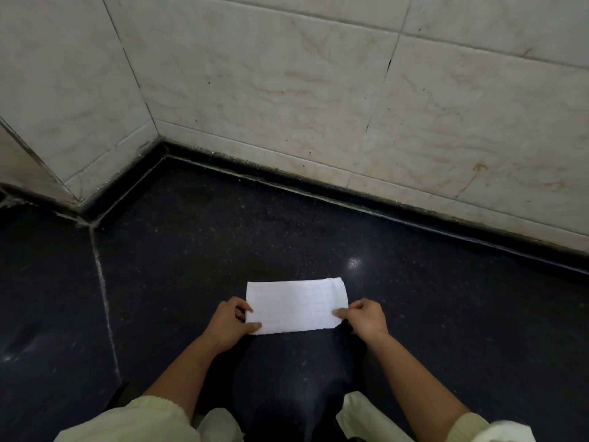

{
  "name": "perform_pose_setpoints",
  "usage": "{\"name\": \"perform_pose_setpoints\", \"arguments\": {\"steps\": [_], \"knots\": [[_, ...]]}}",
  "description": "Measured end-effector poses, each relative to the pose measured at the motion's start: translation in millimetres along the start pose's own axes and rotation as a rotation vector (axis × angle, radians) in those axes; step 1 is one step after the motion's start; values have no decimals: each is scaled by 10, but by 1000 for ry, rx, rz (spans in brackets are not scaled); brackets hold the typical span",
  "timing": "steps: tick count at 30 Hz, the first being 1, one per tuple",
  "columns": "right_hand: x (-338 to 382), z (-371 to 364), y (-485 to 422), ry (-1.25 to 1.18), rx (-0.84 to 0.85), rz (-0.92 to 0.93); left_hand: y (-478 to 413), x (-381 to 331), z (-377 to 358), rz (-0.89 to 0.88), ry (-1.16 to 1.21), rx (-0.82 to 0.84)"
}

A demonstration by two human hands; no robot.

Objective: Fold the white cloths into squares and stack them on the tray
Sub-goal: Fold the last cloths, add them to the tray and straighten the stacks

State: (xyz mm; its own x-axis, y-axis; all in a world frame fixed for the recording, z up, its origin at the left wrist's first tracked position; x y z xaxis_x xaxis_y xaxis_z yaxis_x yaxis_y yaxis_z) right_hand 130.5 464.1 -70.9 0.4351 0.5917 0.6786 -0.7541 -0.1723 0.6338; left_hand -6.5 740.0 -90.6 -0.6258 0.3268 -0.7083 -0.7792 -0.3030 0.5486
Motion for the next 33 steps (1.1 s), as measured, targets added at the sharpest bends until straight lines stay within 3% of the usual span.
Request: {"name": "perform_pose_setpoints", "arguments": {"steps": [4,9,14,33], "knots": [[-19,-49,43,-193,22,-67,-9,40,10,0,51,16],[474,-87,176,265,-124,295,-8,42,18,-21,55,8],[796,-661,361,411,58,478,-33,40,17,-26,64,20],[757,-1625,351,509,297,387,-43,89,55,25,174,39]]}}
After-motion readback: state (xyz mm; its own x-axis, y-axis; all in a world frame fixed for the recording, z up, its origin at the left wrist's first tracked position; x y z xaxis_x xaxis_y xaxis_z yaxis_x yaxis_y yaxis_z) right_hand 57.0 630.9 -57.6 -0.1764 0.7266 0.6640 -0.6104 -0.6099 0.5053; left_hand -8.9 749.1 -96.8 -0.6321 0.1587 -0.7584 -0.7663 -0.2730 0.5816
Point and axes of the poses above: each hand's wrist, its own y-axis away from the middle knuckle, its own z-axis out of the back of the hand, x = y × z, the point moved 9 cm from there along -y, towards the middle knuckle, and after that the axes turned 7 degrees about x, right-handed, at the moved point
